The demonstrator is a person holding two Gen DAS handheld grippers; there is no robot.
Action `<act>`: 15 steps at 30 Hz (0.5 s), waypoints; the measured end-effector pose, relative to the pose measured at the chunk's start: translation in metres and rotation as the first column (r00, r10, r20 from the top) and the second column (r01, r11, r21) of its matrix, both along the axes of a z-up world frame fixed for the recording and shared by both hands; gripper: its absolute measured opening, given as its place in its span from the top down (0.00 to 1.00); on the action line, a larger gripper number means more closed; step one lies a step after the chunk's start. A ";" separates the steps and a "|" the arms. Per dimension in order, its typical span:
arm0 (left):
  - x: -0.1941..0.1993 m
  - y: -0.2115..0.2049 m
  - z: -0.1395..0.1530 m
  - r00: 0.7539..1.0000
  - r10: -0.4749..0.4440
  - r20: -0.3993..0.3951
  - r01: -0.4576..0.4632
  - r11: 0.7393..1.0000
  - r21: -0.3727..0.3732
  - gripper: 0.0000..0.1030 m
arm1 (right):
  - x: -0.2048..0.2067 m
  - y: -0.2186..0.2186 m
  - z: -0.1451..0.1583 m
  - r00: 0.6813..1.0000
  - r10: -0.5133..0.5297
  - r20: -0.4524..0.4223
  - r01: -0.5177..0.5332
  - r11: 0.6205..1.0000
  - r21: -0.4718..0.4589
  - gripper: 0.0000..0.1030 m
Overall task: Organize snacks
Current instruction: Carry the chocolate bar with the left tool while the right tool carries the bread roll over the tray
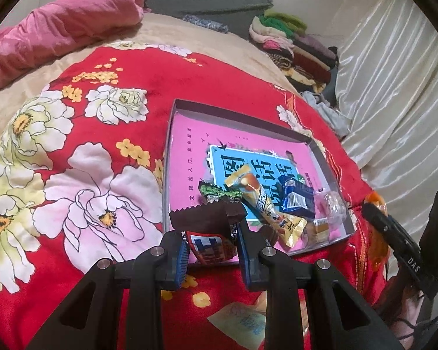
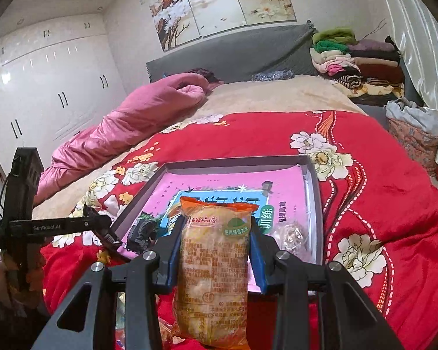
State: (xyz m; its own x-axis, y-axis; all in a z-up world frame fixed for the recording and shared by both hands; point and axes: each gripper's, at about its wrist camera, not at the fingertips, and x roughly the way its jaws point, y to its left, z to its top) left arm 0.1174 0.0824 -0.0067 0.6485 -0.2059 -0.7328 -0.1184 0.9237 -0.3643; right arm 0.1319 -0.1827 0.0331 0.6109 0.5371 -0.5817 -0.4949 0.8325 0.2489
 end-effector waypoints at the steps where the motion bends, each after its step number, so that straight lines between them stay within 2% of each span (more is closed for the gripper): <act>1: 0.000 -0.001 0.000 1.000 -0.001 0.000 0.001 1.000 0.002 0.72 | 0.001 0.000 0.000 1.000 -0.003 0.002 0.003 1.000 -0.002 0.61; 9: 0.004 -0.008 -0.002 1.000 -0.020 -0.012 0.020 1.000 0.018 0.72 | 0.008 -0.005 0.000 1.000 -0.023 0.012 0.023 1.000 -0.002 0.61; 15: 0.007 -0.009 -0.013 0.998 -0.028 -0.051 0.028 1.000 0.006 0.72 | 0.016 -0.007 -0.001 0.999 -0.038 0.011 0.039 0.999 -0.003 0.61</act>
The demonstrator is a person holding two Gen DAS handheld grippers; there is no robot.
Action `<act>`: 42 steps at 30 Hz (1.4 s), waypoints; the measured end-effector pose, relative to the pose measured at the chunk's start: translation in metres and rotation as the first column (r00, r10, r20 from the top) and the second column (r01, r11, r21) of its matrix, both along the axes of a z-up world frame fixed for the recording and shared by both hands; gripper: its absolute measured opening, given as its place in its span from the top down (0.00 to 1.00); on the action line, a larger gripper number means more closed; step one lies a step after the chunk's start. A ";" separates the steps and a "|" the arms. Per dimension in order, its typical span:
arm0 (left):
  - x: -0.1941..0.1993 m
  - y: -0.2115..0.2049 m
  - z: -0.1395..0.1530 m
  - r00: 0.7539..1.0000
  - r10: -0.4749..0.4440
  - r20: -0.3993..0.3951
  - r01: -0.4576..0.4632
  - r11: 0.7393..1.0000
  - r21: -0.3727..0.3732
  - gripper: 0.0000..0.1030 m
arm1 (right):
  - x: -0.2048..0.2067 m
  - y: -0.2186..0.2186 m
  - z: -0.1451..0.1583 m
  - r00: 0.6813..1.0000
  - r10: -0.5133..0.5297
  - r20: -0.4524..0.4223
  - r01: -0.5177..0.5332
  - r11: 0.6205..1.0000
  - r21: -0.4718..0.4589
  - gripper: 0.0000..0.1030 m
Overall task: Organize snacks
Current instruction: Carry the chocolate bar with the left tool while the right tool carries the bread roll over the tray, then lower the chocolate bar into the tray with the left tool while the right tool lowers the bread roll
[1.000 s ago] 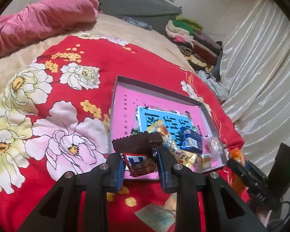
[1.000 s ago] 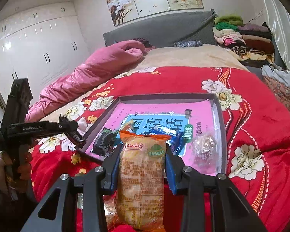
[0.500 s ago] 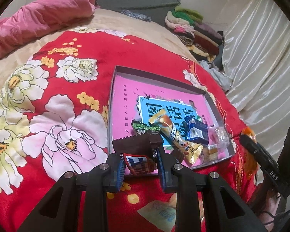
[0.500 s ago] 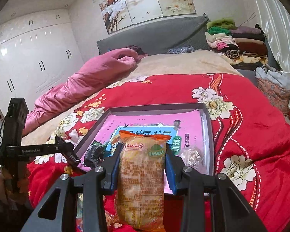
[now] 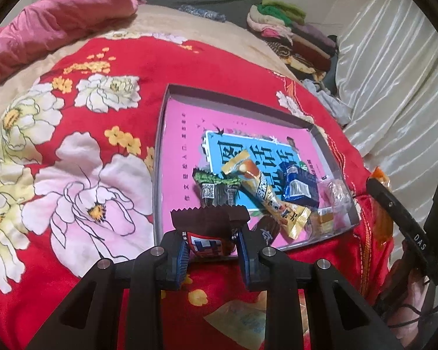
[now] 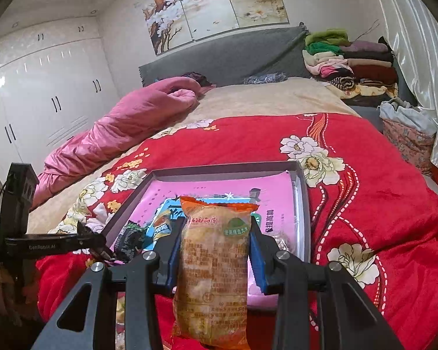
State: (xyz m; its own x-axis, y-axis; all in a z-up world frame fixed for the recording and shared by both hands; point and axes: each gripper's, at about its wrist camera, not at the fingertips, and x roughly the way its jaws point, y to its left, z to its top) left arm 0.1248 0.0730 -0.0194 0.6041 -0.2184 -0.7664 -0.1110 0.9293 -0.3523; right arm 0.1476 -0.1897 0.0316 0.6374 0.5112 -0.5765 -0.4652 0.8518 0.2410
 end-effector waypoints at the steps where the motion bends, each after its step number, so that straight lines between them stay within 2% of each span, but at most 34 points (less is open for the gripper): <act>1: 0.000 -0.001 -0.001 1.000 -0.002 -0.002 0.002 1.000 0.001 0.72 | 0.001 0.000 0.000 1.000 -0.002 0.002 0.002 1.000 -0.003 0.61; 22: 0.015 -0.008 -0.007 1.000 -0.013 0.005 0.013 1.000 0.002 0.72 | 0.025 0.016 -0.019 1.000 0.006 -0.002 -0.006 0.997 -0.071 0.61; 42: 0.023 -0.008 -0.015 1.000 -0.013 -0.009 0.013 1.000 0.001 0.72 | 0.037 0.023 -0.039 0.998 0.026 -0.061 -0.031 0.995 -0.093 0.61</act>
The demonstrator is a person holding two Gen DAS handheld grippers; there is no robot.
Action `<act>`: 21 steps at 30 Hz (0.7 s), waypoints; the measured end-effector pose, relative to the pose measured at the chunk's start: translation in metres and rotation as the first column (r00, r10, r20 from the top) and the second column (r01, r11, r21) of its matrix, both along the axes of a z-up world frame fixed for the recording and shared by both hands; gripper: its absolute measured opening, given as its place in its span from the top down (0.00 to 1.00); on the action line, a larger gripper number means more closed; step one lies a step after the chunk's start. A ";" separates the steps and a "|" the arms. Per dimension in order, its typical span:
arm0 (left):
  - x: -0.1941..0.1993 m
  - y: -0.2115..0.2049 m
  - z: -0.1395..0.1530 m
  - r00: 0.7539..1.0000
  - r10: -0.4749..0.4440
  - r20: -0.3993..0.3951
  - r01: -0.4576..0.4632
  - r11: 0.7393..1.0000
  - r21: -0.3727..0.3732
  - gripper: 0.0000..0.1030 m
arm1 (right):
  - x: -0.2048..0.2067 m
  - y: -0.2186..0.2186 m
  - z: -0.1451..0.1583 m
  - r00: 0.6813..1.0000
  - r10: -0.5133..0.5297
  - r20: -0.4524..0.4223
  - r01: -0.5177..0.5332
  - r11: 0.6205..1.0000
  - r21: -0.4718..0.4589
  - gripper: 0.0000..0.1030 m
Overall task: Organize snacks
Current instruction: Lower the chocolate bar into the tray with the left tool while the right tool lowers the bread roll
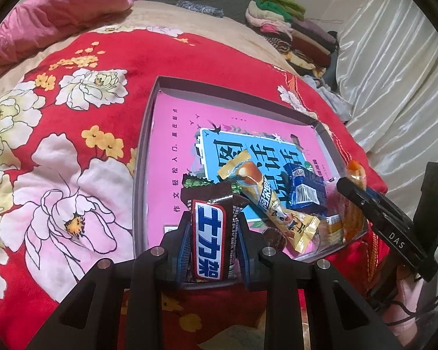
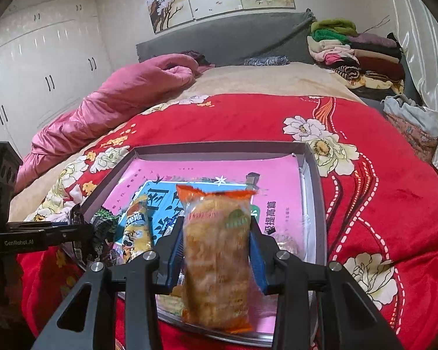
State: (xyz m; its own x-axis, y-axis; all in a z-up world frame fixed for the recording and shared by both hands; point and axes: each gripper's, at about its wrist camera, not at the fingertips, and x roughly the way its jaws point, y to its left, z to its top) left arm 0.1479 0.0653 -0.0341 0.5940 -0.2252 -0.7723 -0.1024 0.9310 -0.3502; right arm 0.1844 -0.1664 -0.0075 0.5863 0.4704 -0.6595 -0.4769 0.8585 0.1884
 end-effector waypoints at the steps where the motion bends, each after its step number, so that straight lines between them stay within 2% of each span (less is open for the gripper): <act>1: 0.000 0.000 0.000 1.000 0.000 -0.001 0.000 1.000 -0.001 0.72 | 0.000 0.000 -0.001 1.000 0.001 -0.004 -0.001 1.000 -0.002 0.61; 13: 0.001 -0.001 -0.001 1.000 -0.009 -0.002 0.009 1.000 0.002 0.72 | -0.003 0.003 -0.006 1.000 0.005 -0.017 -0.006 1.000 -0.024 0.61; 21: 0.001 -0.006 -0.001 1.000 -0.025 -0.003 0.025 0.999 0.020 0.72 | -0.003 -0.005 0.002 0.999 -0.030 0.024 0.030 0.999 -0.020 0.61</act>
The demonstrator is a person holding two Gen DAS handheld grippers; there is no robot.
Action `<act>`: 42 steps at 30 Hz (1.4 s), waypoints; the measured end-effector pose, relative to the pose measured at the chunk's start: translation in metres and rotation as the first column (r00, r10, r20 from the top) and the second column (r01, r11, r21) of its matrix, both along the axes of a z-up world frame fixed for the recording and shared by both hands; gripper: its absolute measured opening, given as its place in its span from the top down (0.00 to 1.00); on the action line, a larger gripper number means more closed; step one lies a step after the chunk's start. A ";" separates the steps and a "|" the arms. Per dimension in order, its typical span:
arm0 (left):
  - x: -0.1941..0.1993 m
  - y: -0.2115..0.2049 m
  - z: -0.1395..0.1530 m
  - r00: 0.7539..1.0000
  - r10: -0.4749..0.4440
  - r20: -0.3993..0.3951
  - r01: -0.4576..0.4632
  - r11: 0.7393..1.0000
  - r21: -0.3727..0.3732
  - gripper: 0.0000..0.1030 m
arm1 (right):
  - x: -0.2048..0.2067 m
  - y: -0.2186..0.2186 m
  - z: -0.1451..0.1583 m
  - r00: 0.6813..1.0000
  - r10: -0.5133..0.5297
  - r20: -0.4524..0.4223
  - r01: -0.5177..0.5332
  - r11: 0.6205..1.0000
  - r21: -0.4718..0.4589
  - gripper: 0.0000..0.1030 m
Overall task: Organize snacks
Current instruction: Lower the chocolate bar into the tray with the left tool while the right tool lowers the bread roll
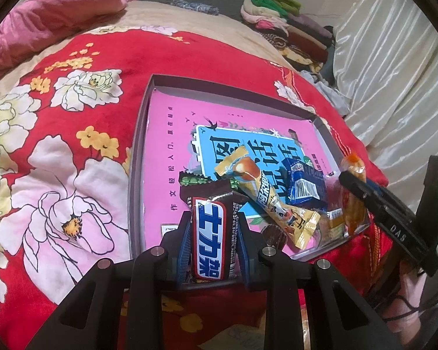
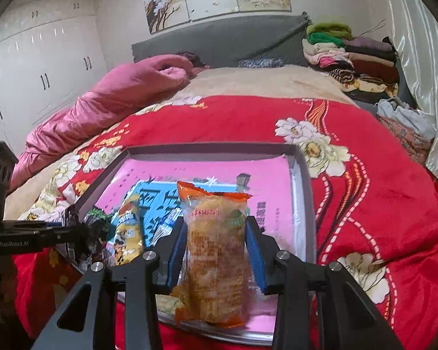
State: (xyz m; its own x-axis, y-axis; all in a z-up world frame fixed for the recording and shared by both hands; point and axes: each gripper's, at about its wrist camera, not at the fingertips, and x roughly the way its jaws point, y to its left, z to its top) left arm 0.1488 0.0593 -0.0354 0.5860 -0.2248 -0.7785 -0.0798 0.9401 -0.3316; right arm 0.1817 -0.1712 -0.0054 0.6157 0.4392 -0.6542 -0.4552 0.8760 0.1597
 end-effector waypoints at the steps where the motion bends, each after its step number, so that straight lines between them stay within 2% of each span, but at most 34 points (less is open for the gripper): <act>1: 0.000 0.000 0.000 1.000 0.000 0.000 0.000 1.000 0.000 0.72 | 0.002 -0.001 0.000 1.000 -0.002 -0.005 0.002 1.000 0.003 0.61; 13: 0.001 0.000 -0.002 1.000 -0.005 -0.002 0.005 1.000 -0.016 0.72 | 0.003 0.001 -0.007 0.999 0.006 -0.034 -0.006 1.000 -0.007 0.61; 28: 0.000 0.000 0.000 1.000 -0.008 -0.003 0.007 1.000 -0.020 0.70 | -0.008 0.008 -0.006 0.999 0.035 -0.030 -0.036 0.999 -0.026 0.59; 42: -0.002 0.000 0.005 1.000 -0.006 0.018 0.007 0.999 -0.038 0.55 | -0.014 0.009 -0.001 0.999 0.045 -0.021 -0.045 0.999 -0.012 0.55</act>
State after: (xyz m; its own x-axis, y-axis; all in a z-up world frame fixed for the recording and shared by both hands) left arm 0.1465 0.0590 -0.0303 0.5978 -0.2580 -0.7590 -0.0673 0.9273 -0.3683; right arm 0.1676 -0.1622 -0.0067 0.5819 0.4581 -0.6720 -0.4908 0.8566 0.1590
